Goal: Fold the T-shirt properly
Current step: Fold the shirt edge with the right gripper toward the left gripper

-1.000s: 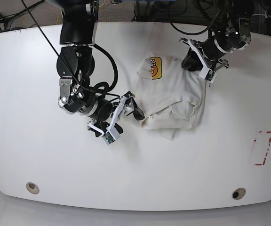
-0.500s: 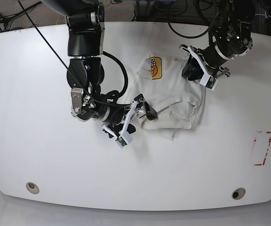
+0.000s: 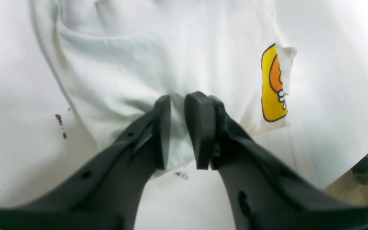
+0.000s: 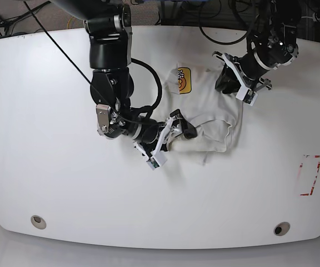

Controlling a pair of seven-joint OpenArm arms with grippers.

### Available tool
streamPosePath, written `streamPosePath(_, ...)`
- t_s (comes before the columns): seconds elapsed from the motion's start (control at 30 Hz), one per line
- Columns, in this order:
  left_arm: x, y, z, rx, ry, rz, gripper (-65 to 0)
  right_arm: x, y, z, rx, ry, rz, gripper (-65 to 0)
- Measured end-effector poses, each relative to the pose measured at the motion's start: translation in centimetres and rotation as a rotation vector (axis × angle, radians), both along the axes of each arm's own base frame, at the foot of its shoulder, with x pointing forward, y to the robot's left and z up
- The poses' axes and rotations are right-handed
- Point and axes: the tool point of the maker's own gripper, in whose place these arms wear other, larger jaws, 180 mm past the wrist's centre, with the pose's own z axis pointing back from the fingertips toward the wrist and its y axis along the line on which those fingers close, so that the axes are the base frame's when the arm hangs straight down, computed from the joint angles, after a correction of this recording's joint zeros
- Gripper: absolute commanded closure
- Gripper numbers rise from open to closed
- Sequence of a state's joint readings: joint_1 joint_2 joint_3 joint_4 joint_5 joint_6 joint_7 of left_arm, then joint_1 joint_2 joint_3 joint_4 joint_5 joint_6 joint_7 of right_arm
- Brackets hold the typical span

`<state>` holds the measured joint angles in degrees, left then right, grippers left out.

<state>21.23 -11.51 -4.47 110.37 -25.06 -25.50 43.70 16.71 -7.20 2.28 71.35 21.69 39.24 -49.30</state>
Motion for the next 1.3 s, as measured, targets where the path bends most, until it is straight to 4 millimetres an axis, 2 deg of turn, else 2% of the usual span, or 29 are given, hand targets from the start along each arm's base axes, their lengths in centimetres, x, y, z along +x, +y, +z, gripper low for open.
streamPosePath(0.13,0.0,0.0,0.0,0.001,0.0,0.0,-11.4,-0.2,0.2,-0.2,0.015,0.003,-0.007,-15.9)
streamPosePath(0.23,0.0,0.1,0.0,0.003,0.0,0.0,-11.4,-0.1,0.1,-0.2,0.013,0.003,-0.006,-2.2)
streamPosePath(0.27,0.0,0.1,0.0,0.004,0.0,0.0,-11.4,-0.1,0.2,-0.2,0.014,0.003,-0.006,-0.8)
streamPosePath(0.43,0.4,0.3,0.2,0.014,-0.012,-0.006,-11.4,-0.5,-0.1,0.2,-0.003,-0.012,-0.003,-0.2)
streamPosePath(0.77,0.8,0.6,0.5,0.027,-0.022,-0.01,-11.4,-2.5,-1.9,3.7,-0.091,-0.124,0.002,0.0)
streamPosePath(0.93,1.7,0.7,1.0,0.033,-0.047,-0.009,-11.4,-3.4,-2.7,5.6,-0.132,-0.183,-0.002,-0.2)
streamPosePath(1.13,1.7,0.7,1.1,0.032,-0.049,-0.01,-11.4,-3.7,-3.2,8.1,-0.137,-0.269,-0.019,-0.5)
streamPosePath(1.3,1.6,0.6,1.0,0.031,-0.045,-0.013,-11.4,-3.4,-4.7,7.6,-0.168,-0.266,-0.031,-0.6)
